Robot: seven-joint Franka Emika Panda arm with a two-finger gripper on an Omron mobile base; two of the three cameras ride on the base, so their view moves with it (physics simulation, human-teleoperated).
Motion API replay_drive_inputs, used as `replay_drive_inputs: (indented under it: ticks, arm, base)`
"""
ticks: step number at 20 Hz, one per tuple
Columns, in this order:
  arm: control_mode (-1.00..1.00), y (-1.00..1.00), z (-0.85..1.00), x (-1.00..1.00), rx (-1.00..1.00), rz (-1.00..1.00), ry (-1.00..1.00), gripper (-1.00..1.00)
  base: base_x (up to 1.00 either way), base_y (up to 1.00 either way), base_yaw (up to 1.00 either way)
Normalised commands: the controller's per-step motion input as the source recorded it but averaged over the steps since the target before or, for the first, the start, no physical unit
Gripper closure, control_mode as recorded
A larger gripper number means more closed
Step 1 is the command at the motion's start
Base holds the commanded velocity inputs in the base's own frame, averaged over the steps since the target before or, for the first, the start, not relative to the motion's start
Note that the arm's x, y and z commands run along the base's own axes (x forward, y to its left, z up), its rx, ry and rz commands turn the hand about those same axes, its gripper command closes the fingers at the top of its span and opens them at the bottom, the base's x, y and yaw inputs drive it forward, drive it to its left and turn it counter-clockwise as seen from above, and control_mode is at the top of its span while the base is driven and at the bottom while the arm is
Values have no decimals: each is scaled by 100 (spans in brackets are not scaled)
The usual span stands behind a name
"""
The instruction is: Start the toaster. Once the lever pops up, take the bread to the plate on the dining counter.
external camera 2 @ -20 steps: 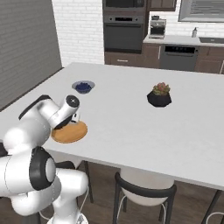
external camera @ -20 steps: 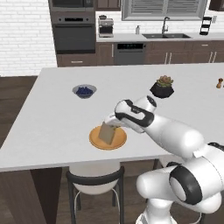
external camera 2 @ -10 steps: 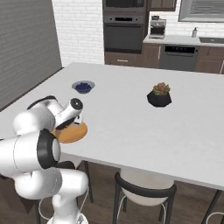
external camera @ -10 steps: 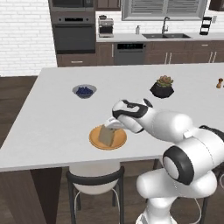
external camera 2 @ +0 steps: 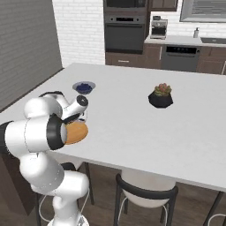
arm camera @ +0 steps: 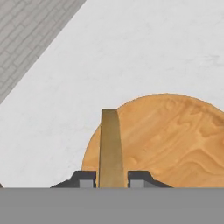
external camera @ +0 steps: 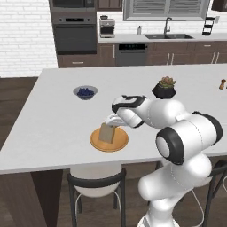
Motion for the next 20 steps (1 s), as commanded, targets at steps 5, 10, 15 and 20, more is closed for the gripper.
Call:
replay_drive_inputs:
  ticks: [5, 10, 15, 20]
  arm:
    - [-100, 0, -30, 4, -3, 2, 1, 100]
    - [-100, 0, -36, -18, -3, 1, 0, -100]
    - [-100, 0, -32, -13, -4, 0, 0, -100]
    - [-100, -20, -24, 0, -5, 0, 0, -100]
  base:
    - [0, 0, 0]
    - [0, 0, 0]
    - [0, 0, 0]
    - [0, 0, 0]
